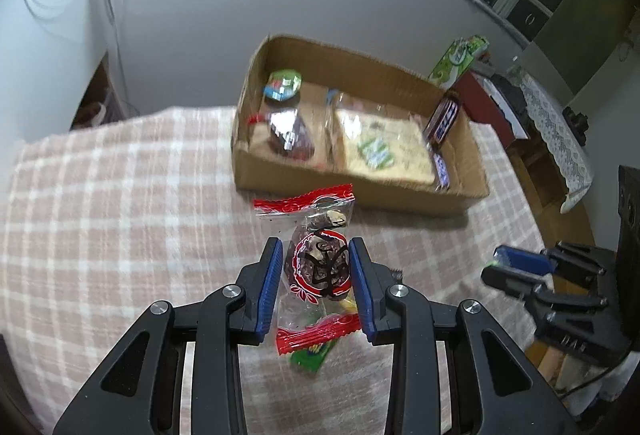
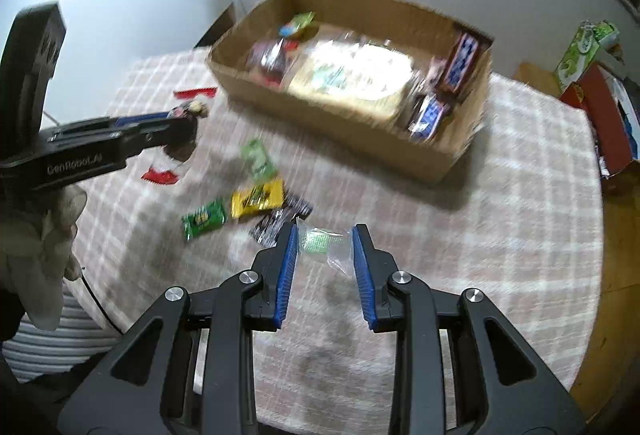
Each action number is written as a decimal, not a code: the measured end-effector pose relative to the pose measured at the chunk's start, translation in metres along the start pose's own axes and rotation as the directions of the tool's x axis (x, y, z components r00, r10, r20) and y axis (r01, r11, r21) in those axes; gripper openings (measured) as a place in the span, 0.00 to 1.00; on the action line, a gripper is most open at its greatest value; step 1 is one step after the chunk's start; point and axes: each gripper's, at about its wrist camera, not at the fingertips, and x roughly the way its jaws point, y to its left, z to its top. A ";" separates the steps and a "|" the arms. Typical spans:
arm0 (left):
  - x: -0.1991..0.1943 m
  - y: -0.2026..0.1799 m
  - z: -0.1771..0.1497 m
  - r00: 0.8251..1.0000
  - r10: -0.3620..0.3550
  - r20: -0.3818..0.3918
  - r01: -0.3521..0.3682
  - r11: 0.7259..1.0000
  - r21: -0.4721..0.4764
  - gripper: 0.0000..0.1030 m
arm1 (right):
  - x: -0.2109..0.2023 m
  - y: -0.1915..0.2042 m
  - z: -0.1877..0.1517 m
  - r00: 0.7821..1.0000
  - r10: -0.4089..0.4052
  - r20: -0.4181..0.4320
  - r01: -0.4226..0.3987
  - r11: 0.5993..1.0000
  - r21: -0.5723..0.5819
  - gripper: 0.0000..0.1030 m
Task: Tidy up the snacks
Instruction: 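Carry the candy bag over the box with the left gripper while the right grasps and carries the green candy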
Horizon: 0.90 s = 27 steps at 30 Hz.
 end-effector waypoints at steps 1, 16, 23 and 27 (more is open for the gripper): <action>-0.003 -0.002 0.005 1.000 0.002 0.012 -0.002 1.000 0.010 0.31 | -0.005 0.000 0.009 1.000 -0.007 0.013 0.007 1.000 0.003 0.28; -0.004 -0.030 0.052 0.996 -0.008 0.088 -0.001 0.996 0.093 0.31 | -0.033 -0.036 0.074 0.989 -0.081 0.126 0.080 0.997 0.015 0.28; 0.006 -0.034 0.064 0.996 -0.001 0.087 -0.008 0.994 0.107 0.31 | -0.019 -0.046 0.095 0.989 -0.094 0.117 0.092 0.996 0.021 0.28; 0.015 -0.036 0.072 0.997 0.003 0.078 -0.012 0.994 0.108 0.31 | -0.007 -0.053 0.104 0.990 -0.101 0.103 0.098 0.995 0.038 0.28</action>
